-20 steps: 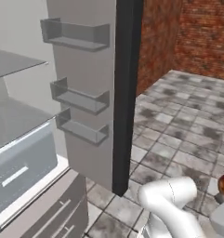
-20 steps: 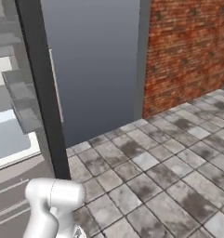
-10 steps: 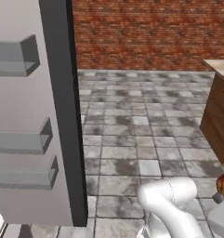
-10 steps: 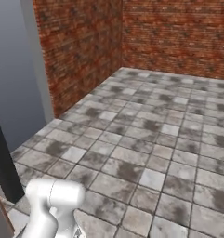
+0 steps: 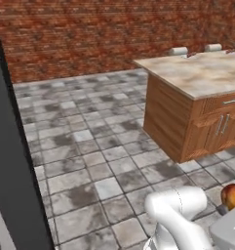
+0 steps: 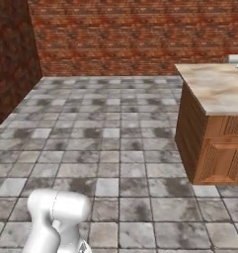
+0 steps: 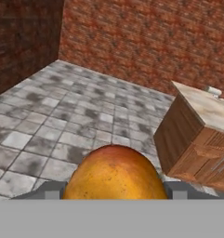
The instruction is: Pick up the mango and tangerine from the fridge and place one fruit on each plate on the dining counter.
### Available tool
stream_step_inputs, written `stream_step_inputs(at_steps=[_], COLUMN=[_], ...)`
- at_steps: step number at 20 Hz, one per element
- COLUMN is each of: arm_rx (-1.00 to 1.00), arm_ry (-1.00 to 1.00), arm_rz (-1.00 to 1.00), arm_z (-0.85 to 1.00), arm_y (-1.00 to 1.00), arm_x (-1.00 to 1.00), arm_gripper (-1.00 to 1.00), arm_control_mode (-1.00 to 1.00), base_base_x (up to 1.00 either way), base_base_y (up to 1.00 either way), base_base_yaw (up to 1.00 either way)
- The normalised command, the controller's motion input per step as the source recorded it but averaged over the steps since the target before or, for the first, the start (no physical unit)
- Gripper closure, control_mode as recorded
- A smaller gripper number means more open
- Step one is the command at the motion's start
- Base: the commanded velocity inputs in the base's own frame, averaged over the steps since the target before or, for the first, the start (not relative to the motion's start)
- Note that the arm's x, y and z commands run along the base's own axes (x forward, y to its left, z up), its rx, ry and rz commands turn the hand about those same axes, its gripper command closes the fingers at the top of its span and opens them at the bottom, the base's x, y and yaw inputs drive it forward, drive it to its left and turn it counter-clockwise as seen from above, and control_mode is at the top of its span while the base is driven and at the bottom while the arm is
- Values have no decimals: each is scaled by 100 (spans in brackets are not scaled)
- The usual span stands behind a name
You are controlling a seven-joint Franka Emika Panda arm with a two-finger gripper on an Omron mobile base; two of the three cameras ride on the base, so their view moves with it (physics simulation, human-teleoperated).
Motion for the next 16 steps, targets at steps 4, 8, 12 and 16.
stream_step_inputs(at_steps=[4,8,12,16], arm_rx=[0,0,0,0], arm_ry=[0,0,0,0], arm_rz=[0,0,0,0], arm_z=[0,0,0,0], arm_y=[0,0,0,0], arm_x=[0,0,0,0], arm_gripper=[100,100,100,100], arm_control_mode=[100,100,100,100], base_base_x=[92,100,100,100], base_base_y=[-53,-55,-51,-36], base_base_yaw=[-45,-33,-18,-3])
